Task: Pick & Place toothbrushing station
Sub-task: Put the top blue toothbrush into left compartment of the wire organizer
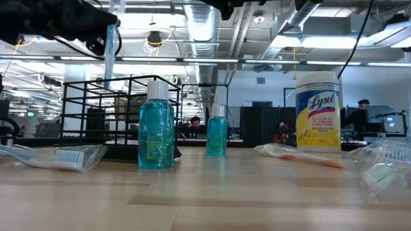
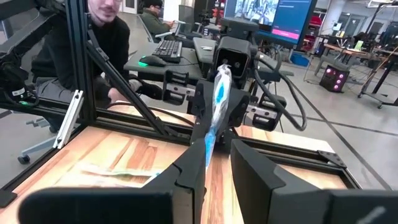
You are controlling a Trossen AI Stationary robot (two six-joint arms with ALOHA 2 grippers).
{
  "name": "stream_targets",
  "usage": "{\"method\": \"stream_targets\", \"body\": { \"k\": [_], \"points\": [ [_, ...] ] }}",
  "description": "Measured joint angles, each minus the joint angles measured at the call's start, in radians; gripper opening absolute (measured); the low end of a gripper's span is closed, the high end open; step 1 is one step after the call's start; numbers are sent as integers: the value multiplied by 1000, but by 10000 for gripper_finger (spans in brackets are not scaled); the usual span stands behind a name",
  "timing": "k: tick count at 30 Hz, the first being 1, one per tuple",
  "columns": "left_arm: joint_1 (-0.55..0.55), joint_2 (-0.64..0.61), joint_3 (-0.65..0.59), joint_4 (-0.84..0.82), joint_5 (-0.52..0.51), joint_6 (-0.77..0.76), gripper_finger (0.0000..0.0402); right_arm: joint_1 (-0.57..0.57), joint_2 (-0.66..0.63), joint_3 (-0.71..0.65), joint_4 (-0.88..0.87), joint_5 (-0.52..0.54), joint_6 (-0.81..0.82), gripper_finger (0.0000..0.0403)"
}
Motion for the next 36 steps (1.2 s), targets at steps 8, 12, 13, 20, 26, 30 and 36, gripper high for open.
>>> {"method": "stream_targets", "body": {
  "k": [8, 12, 13, 20, 26, 30, 36],
  "points": [
    [0, -2, -103, 120, 0, -23, 16, 0, 0, 0, 0, 0, 0, 67],
    [0, -2, -144, 182, 0, -27, 16, 0, 0, 0, 0, 0, 0, 67],
    [0, -2, -151, 184, 0, -28, 16, 0, 0, 0, 0, 0, 0, 67],
    [0, 3, -204, 216, -1, -75, 19, 0, 0, 0, 1, 0, -1, 67],
    [0, 41, -204, 238, -5, -74, 18, 0, 0, 0, 0, 0, -1, 67],
    [0, 83, -204, 253, -8, -73, 19, 0, 0, 0, 0, 0, -1, 67],
    [0, 149, -204, 284, -22, -73, 20, 0, 0, 0, 0, 0, -1, 67]
  ]
}}
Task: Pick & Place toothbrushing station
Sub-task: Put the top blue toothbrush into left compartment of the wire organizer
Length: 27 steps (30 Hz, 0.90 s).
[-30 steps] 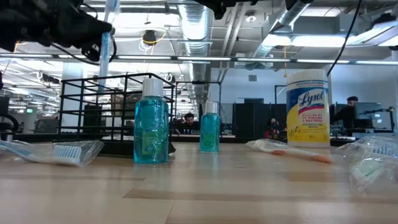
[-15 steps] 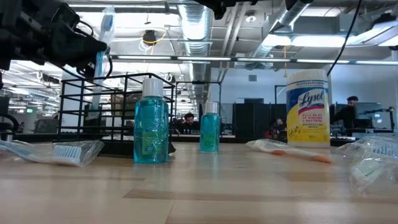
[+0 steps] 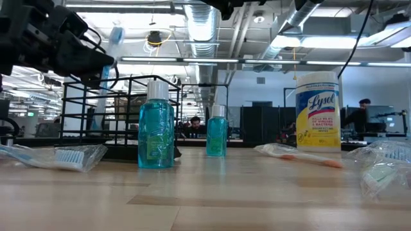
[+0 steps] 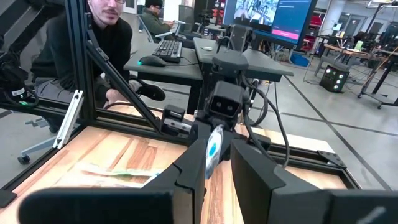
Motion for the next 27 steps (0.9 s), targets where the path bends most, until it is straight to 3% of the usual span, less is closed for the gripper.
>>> {"method": "stream_targets", "body": {
  "k": [10, 27],
  "points": [
    [0, 83, 0, 43, -16, 0, 24, 0, 0, 0, 0, 0, 0, 67],
    [1, 112, 0, 66, -23, -2, 76, 0, 0, 0, -1, 0, -1, 67]
  ]
}}
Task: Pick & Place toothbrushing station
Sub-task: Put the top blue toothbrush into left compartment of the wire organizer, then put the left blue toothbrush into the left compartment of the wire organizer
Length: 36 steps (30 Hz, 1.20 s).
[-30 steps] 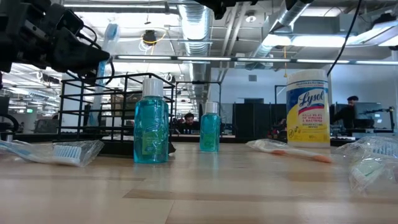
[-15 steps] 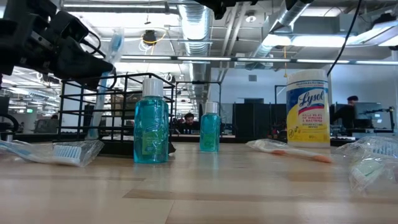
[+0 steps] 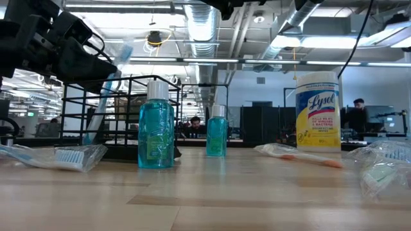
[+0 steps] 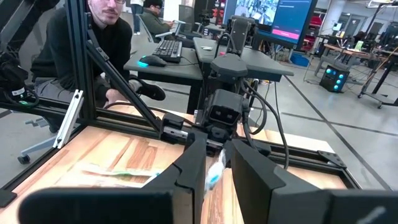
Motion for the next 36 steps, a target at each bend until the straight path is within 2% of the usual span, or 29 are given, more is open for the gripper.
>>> {"method": "stream_targets", "body": {
  "k": [15, 24, 30, 36],
  "points": [
    [0, -1, 0, 42, -5, 54, 127, 0, 0, 0, -3, 0, 0, 67],
    [0, -1, 4, 53, -4, 56, 117, 0, 0, 0, -6, 0, -3, 67],
    [0, -1, 48, 56, 0, 59, 111, 0, 0, 0, -7, 0, -6, 67],
    [0, -1, 76, 55, -1, 114, 110, 0, 0, 0, -7, 0, -7, 67]
  ]
}}
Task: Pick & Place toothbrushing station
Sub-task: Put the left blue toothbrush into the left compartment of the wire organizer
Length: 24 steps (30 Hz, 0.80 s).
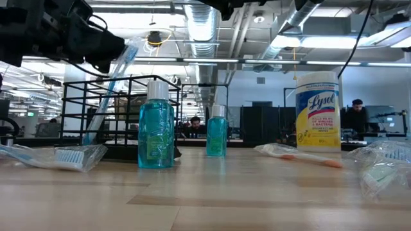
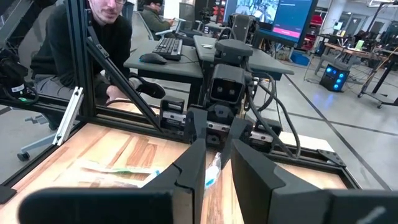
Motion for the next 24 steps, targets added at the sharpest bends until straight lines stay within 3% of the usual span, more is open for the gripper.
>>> {"method": "stream_targets", "body": {
  "k": [13, 24],
  "points": [
    [0, 0, 79, -14, 19, 2, 110, 0, 0, 0, 0, 0, 0, 67],
    [-81, 0, 290, -490, 62, -28, 110, 0, 0, 0, 0, 0, 0, 67]
  ]
}}
